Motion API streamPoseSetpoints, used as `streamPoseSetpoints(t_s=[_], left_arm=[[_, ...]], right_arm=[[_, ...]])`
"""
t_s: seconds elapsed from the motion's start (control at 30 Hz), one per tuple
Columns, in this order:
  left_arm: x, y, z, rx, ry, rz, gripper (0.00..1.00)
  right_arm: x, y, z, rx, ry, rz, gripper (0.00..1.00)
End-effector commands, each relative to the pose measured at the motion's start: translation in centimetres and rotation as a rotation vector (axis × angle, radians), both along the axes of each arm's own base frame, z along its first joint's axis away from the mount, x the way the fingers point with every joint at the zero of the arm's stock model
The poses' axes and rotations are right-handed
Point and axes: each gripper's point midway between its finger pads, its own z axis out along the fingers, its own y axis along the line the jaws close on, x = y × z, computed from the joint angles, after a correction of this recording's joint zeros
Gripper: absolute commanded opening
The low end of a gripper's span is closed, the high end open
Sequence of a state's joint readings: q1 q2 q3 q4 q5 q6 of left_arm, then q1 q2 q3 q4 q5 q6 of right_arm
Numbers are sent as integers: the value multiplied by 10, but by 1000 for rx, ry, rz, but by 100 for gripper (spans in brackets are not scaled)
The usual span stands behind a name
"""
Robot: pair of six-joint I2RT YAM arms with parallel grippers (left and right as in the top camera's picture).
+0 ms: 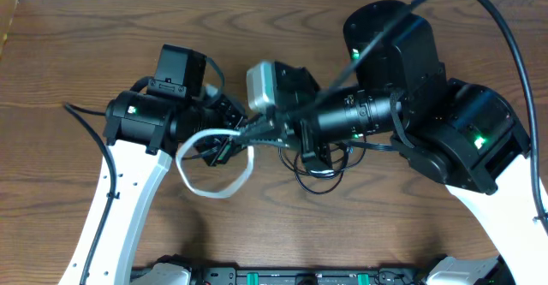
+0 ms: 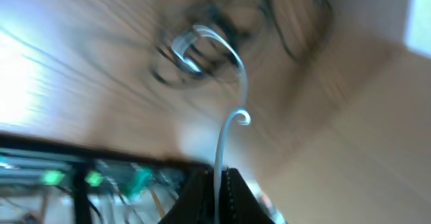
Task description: Untangle cables
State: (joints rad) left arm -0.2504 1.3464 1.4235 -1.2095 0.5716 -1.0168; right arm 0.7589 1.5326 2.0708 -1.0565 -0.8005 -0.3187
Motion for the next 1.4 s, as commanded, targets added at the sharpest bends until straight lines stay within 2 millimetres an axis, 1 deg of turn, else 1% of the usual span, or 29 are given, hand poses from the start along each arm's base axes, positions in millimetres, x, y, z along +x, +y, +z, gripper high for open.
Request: streamPoseSetpoints(t_s=[0.0,0.1,0.17,0.27,0.33,0.37,0.4,0.5,0.6,0.67,0.83,0.87,0.97,1.03,1.1,1.17,1.27,1.37], left_arm=[[13,37,-18,237,-57,53,7],[16,37,-16,255,-107,-13,7],[16,38,-16,264,-130,-52,8],[16,42,-12,297,-170,-79,8],[18,50,-6,339,-208,-74,8],[19,54,0,361,-239,-75,7],[20,57,6,378,-271,-76,8],[21,67,30,419,-361,-49,8],[20,75,61,440,-461,-4,7],[20,78,83,437,-525,19,7],[19,82,136,419,-670,74,7],[19,83,155,409,-723,92,7],[19,87,188,400,-820,135,7],[18,97,209,429,-878,190,8],[18,107,218,471,-900,237,7],[18,114,218,501,-898,259,7],[20,117,210,531,-865,260,8],[25,134,200,626,-813,300,8]], right_arm=[[26,-5,-12,-71,125,-229,5],[48,-18,-27,-139,165,-404,6],[60,-29,-37,-180,214,-525,11],[75,-48,-49,-227,266,-672,24],[84,-64,-56,-255,299,-757,39],[86,-71,-59,-267,316,-783,88],[88,-78,-63,-280,329,-801,99],[93,-92,-71,-314,357,-841,99],[93,-103,-78,-347,383,-865,99],[91,-107,-81,-365,394,-871,99],[87,-110,-91,-407,418,-871,99],[86,-111,-97,-424,428,-871,99],[85,-111,-111,-459,449,-870,99],[85,-111,-124,-493,468,-870,99],[85,-111,-137,-522,485,-869,99],[85,-110,-150,-545,501,-866,99],[84,-106,-166,-565,534,-843,99],[81,-105,-180,-589,562,-832,99]])
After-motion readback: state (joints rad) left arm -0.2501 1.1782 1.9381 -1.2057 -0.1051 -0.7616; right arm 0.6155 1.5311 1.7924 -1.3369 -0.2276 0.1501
